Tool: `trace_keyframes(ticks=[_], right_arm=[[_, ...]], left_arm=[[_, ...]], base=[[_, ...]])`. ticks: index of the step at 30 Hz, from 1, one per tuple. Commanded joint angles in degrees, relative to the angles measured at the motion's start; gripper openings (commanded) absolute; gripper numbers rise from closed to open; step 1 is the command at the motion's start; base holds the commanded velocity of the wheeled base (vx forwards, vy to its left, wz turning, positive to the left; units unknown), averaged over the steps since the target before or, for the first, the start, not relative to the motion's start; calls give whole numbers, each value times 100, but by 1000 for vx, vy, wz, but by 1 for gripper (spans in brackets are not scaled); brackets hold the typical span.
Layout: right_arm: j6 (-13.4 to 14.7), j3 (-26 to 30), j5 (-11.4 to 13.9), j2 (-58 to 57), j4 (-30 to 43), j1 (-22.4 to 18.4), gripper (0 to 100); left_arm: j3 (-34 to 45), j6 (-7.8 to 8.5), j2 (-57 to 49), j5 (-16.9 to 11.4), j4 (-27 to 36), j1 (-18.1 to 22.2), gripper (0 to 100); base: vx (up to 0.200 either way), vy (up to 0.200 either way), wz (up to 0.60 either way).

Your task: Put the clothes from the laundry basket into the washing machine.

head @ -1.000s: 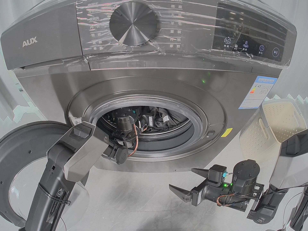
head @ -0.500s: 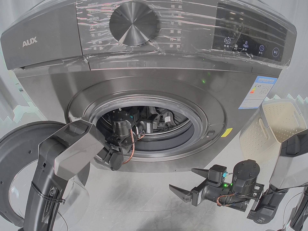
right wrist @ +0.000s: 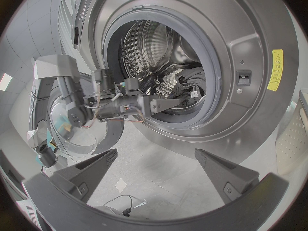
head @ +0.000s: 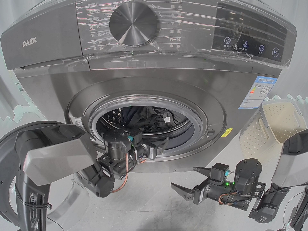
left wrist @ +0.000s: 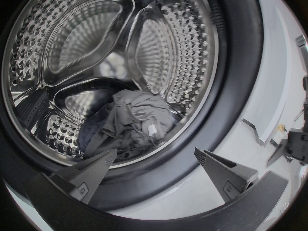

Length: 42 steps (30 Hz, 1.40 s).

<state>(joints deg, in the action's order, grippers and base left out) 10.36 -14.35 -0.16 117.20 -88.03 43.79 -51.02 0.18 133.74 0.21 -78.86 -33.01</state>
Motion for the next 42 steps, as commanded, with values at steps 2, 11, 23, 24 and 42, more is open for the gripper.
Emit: trace_keyframes(ticks=[2,11,23,24,42], right_arm=[[-25,204,33,-602,-4,-37,100],[-25,828,-2,-1577,-4,-11,100],[-96,1417,-459,-2922,119,-687,100],[-105,1417,-459,-2949,128,-731,100],[-184,1426,-371,-4592,2325,-1540,100]], left_arm=[[1375,-150,-718,50,-815,-566,100],[3238,-598,-1966,76,-1000,-636,100],[4741,-651,-4005,656,-991,-689,100],[4785,-634,-4075,656,-991,-680,100],[5102,-220,-5912,1043,-235,-531,100]], base=[[0,0,0],[0,0,0],[-50,0,0],[-200,0,0],[-200,0,0]])
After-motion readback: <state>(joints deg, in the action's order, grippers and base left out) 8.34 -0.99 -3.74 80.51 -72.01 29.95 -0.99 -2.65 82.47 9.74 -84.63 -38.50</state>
